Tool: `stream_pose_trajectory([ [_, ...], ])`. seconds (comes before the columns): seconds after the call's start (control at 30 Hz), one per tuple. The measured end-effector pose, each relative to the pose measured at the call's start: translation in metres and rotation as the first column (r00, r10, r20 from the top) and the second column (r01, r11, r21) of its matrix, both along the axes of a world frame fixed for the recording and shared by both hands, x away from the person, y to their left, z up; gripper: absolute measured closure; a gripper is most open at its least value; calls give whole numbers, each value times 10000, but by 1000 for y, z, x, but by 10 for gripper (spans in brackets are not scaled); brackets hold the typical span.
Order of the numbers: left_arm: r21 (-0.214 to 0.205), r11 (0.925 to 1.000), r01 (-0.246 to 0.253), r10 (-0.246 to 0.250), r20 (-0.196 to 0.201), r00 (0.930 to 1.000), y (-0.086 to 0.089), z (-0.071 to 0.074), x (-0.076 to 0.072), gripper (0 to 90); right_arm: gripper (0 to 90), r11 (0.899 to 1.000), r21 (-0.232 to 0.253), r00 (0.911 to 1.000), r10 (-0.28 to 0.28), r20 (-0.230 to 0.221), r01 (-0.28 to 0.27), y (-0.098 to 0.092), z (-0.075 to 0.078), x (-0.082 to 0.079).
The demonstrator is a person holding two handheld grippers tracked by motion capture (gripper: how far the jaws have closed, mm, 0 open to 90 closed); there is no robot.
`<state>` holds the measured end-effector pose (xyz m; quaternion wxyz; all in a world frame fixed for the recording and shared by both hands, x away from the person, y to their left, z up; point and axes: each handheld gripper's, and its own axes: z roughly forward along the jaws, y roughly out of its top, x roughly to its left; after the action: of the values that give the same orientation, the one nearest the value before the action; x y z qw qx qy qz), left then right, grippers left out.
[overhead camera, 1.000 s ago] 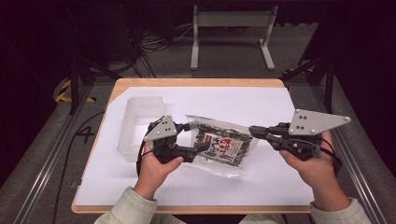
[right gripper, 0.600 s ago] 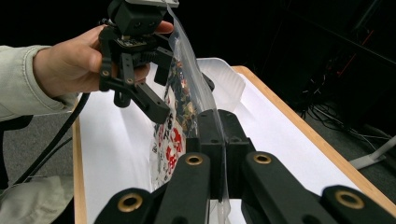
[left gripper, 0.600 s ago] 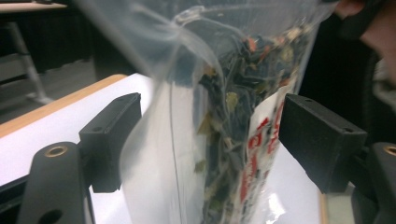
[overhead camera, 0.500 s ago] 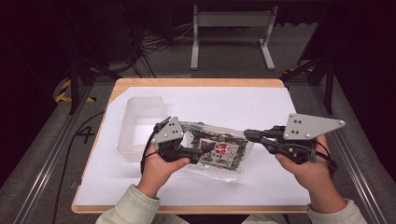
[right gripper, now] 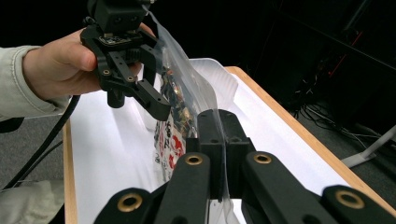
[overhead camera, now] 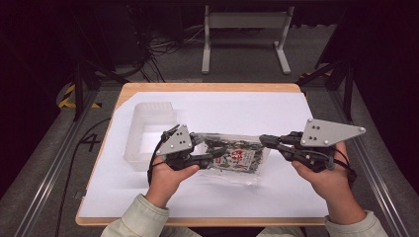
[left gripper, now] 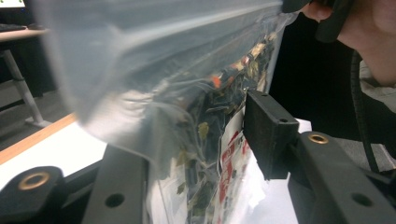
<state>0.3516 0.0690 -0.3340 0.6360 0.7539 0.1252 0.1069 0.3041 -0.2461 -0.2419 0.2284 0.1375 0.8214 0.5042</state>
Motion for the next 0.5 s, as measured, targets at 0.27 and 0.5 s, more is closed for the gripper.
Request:
stream_pose_trajectory([
  [0.27, 96, 9990, 442, -438, -365, 9984, 2, -3, 4, 623, 900, 9999, 18, 9999, -110, -19, 111, -1, -2, 5],
  [0.5, -120, 9937, 1113, -1117, -419, 9929, 3, -1, 4, 696, 899, 9993, 230, 9995, -301, 66, 299, -7, -3, 10],
])
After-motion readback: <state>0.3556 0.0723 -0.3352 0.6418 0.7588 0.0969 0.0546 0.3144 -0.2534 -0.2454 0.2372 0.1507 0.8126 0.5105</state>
